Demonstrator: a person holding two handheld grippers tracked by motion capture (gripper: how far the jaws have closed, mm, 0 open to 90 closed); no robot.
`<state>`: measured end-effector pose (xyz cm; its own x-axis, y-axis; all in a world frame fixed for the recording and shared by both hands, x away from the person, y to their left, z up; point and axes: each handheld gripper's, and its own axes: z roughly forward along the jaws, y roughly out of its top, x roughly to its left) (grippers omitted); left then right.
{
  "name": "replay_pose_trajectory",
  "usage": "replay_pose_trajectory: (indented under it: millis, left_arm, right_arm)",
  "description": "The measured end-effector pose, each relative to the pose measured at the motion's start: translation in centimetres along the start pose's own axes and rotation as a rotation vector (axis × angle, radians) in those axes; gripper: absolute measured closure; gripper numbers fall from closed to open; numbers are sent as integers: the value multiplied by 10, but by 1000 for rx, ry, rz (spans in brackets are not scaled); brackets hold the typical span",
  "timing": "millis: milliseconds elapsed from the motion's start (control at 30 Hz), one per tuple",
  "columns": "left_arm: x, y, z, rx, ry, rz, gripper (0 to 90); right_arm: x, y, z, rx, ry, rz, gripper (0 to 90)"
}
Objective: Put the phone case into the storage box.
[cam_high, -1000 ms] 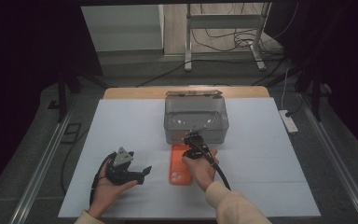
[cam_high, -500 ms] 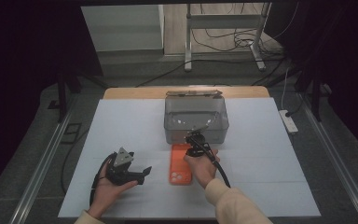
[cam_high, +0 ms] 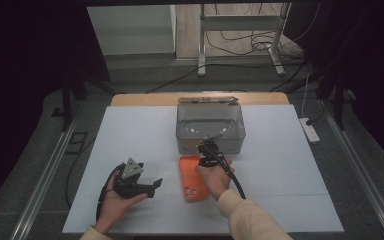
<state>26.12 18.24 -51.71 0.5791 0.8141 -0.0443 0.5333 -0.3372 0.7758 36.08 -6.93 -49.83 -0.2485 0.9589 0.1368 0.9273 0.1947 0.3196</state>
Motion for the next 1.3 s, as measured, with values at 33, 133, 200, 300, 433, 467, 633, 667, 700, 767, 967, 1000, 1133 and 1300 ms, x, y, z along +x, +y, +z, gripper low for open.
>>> replay_pose_trajectory:
  millis: [33,133,200,300,433,467,633,667,700,767,967,1000,1133,1300]
  left_arm:
    - [0,0,0,2,1,1,112]
    - [0,0,0,1,1,1,112]
    - [0,0,0,1,1,1,112]
    - [0,0,0,2,1,-1,112]
    - [1,-1,0,3,1,-2,112]
    - [1,-1,0,2,1,-3,112]
    - [1,-1,0,3,0,-6,112]
    - [1,-1,0,4,0,-5,112]
    - [1,-1,0,4,0,-6,112]
    - [1,-1,-1,4,0,-6,113]
    - [3,-3,0,6,3,-15,113]
    - [4,-3,0,7,4,-16,114]
    - [3,-4,0,15,10,-14,114]
    - [3,-6,1,22,19,-10,114]
  right_arm:
    - [-1,0,-2,0,6,4,893]
    - [-4,1,-7,-6,23,15,893]
    - [-6,1,-12,-13,40,13,893]
    - [-7,1,-19,-31,48,5,893]
    - [-8,0,-26,-44,64,-22,893]
    - [-8,0,-28,-45,68,-31,893]
    - [-15,-1,-36,-64,85,-74,893]
    - [-16,-1,-37,-63,90,-81,893]
    - [-18,-1,-38,-65,91,-89,893]
    - [-20,-1,-41,-79,86,-115,893]
    - [-25,-2,-50,-115,104,-171,893]
    - [-26,-2,-51,-119,108,-182,893]
    - [-27,-1,-56,-144,101,-231,893]
    - [-33,4,-60,-159,114,-278,893]
